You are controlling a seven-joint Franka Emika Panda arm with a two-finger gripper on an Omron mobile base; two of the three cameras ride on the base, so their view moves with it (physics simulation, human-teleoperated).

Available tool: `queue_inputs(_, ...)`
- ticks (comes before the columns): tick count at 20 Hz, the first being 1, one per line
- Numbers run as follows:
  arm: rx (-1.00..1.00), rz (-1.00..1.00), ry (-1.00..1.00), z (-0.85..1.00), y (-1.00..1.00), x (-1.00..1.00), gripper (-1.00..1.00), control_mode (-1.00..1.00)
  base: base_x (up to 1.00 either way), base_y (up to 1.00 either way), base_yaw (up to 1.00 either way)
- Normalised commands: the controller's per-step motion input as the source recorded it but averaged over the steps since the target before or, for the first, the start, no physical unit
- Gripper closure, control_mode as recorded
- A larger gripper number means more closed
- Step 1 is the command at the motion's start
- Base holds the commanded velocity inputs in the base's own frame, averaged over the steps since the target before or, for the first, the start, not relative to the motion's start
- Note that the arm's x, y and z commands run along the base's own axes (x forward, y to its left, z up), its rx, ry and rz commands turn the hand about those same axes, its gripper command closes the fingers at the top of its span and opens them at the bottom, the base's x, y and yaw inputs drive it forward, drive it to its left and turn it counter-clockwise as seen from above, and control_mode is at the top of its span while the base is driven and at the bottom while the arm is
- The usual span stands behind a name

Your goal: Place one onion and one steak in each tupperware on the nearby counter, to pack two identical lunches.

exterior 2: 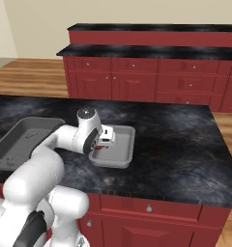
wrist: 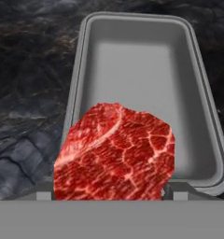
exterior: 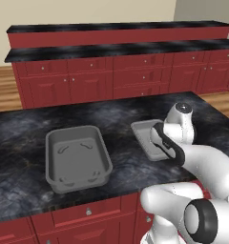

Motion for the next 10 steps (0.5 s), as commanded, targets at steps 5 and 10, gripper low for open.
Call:
queue_inputs(5, 0.00, 0.00, 0.00, -0.22, 0.00, 0.37, 1.00, -1.00, 0.00, 0.00, 0.00)
queue_inputs(10, 0.00, 0.00, 0.00, -0.19, 0.00, 0.36, 1.00, -1.00, 0.00, 0.00, 0.00)
